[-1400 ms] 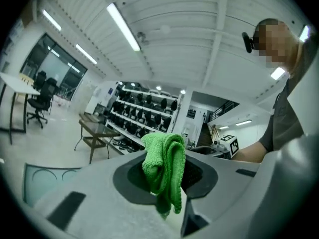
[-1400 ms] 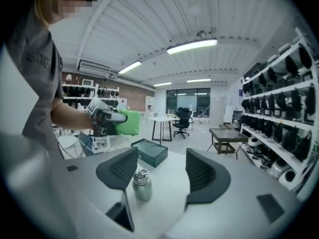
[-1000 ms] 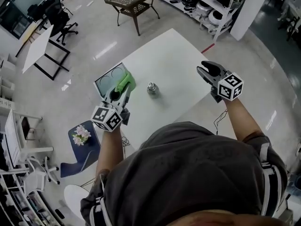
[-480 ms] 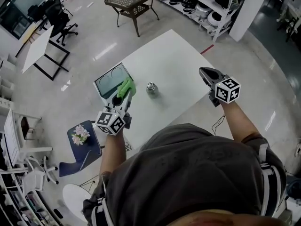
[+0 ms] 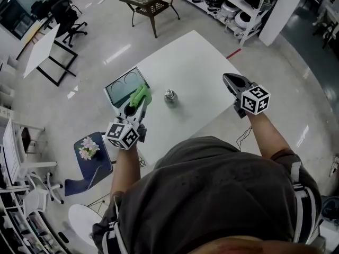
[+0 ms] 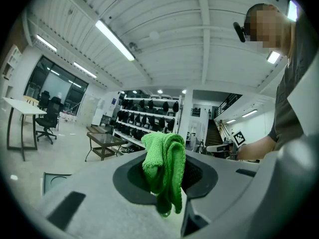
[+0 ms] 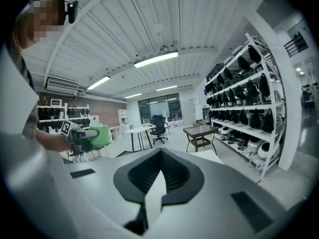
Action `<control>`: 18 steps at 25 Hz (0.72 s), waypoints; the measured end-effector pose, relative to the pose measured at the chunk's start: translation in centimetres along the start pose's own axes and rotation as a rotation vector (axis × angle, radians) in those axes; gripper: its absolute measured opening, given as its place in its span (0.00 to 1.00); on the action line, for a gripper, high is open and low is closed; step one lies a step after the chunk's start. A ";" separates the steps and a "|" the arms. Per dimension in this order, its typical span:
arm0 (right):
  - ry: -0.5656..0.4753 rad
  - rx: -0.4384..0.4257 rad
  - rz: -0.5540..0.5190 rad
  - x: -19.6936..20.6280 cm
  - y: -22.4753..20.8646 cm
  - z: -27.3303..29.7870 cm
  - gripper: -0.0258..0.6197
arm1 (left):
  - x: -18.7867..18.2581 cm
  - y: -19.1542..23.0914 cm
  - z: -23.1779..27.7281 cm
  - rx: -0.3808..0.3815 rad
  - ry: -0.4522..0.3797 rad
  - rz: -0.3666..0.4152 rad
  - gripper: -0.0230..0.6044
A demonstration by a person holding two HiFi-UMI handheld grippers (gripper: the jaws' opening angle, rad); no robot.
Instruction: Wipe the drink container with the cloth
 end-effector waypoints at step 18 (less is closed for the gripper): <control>0.027 0.026 -0.020 0.1 -0.5 0.5 0.02 | -0.4 0.1 0.9 0.023 -0.007 0.015 0.17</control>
Point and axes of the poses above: the fingertips, and each gripper's own axes: z forward along the fingers, y to its left, x out of its underside, the point moved 3 cm from there along -z, backward along the fingers, and after that the axes turned 2 degrees about -z, right-handed, at the moved point
